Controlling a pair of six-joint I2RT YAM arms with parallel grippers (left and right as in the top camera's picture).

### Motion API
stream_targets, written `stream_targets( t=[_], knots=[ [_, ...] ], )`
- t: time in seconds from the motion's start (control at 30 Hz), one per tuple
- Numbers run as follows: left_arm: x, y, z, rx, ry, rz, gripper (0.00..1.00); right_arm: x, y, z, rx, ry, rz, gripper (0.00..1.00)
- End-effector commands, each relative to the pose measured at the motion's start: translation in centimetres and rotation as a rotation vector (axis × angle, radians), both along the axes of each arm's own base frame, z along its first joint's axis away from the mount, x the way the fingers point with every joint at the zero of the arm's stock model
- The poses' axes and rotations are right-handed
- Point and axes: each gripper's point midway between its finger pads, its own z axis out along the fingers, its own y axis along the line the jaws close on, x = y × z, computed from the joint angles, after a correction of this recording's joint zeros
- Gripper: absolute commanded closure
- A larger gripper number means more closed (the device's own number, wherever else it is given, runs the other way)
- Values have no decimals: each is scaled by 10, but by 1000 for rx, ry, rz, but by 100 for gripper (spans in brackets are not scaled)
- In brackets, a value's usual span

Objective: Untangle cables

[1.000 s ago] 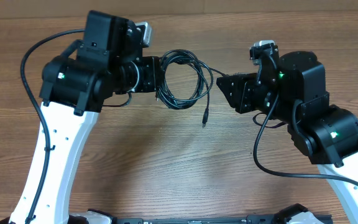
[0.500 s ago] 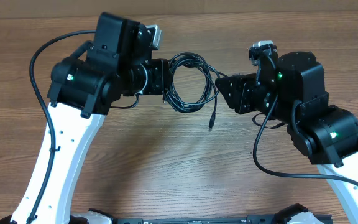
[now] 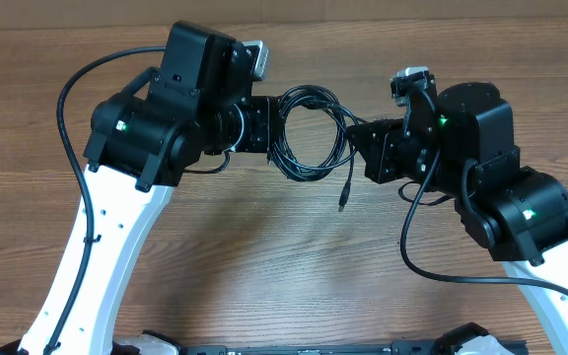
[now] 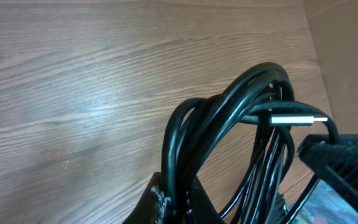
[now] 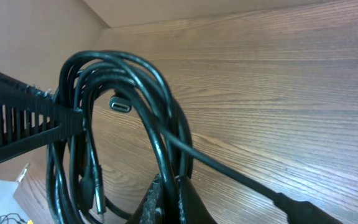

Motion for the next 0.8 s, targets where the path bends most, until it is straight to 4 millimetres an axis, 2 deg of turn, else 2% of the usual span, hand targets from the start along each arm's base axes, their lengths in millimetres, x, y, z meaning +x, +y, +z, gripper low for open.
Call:
stream_targets(
  t=[0.0, 0.03, 0.1, 0.13, 0.23, 0.4, 0.63, 0.77],
  knots=[
    [5, 14, -1, 38, 1, 64, 86, 3, -8, 0, -34, -16, -46, 96],
    [5, 20, -4, 57, 9, 81, 72, 3, -10, -1, -42, -14, -55, 96],
    [6, 33, -9, 95, 18, 107, 35, 2, -14, -1, -56, -16, -67, 96],
    [6, 39, -11, 113, 23, 119, 29, 2, -15, -1, -63, -20, -71, 96],
    [8, 61, -17, 154, 49, 181, 0, 0, -20, 1, -74, -32, -88, 96],
    [9, 74, -20, 157, 77, 216, 0, -4, -22, 9, -61, -53, -88, 96],
    [10, 60, -15, 125, 49, 162, 0, -7, -15, 16, -25, -60, -58, 96],
    [13, 55, -11, 118, 12, 125, 0, -8, -16, 35, -11, -101, -57, 96]
  ],
)
